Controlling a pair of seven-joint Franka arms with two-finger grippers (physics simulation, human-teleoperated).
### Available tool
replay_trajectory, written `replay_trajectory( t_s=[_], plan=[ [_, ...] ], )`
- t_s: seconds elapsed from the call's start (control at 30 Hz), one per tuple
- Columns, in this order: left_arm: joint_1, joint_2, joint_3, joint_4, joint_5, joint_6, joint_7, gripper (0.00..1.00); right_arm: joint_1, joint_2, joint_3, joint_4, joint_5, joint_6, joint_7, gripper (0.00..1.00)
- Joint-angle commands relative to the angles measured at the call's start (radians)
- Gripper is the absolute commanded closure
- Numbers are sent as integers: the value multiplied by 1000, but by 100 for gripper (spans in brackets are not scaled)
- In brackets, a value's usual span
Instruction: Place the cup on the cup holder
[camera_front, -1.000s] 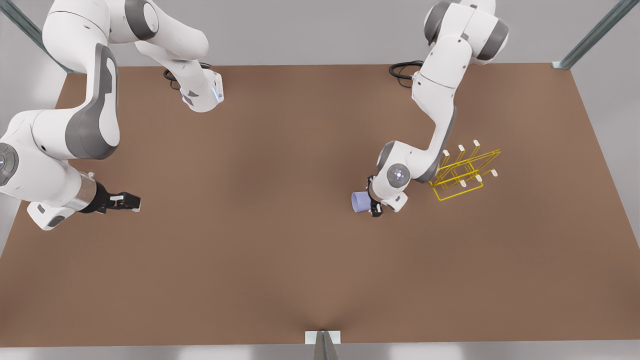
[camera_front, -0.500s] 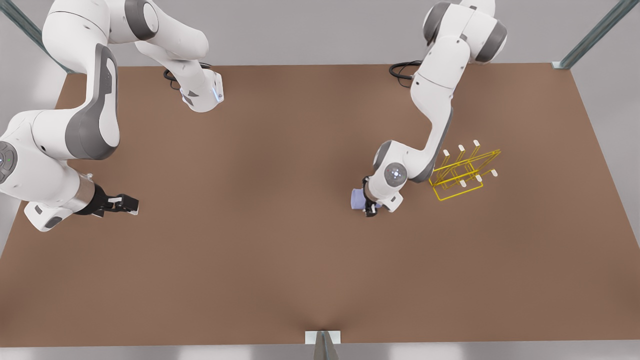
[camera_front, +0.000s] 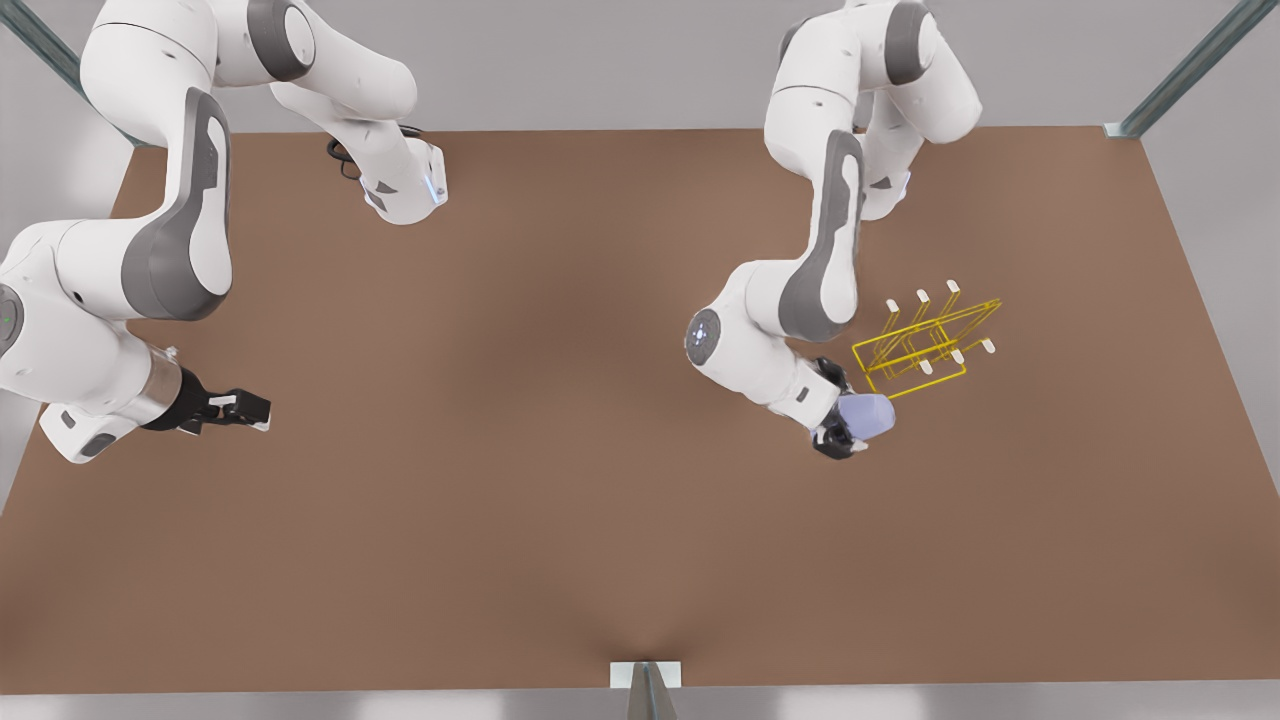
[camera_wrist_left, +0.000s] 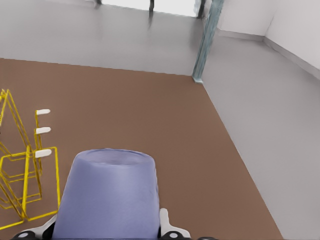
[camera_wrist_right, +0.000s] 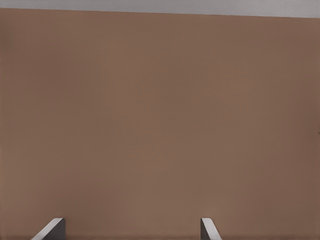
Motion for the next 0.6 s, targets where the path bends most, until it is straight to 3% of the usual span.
replay_trajectory(
  t_s=[0.0,0.1,0.37,0.57],
  plan=[
    [-75,48,94,-95,178,-129,-53,33,0,-1,0,1,2,-1,-6,0],
    [-275,123,282,-409,220,60,-47,33,-2,-1,1,-1,0,-1,-6,0],
    [-204,221,294,-511,297,138,-62,33,-2,0,1,-1,2,-1,-6,0],
    [-261,178,282,-669,286,121,-88,33,-2,5,0,-1,2,-1,-6,0]
  ],
)
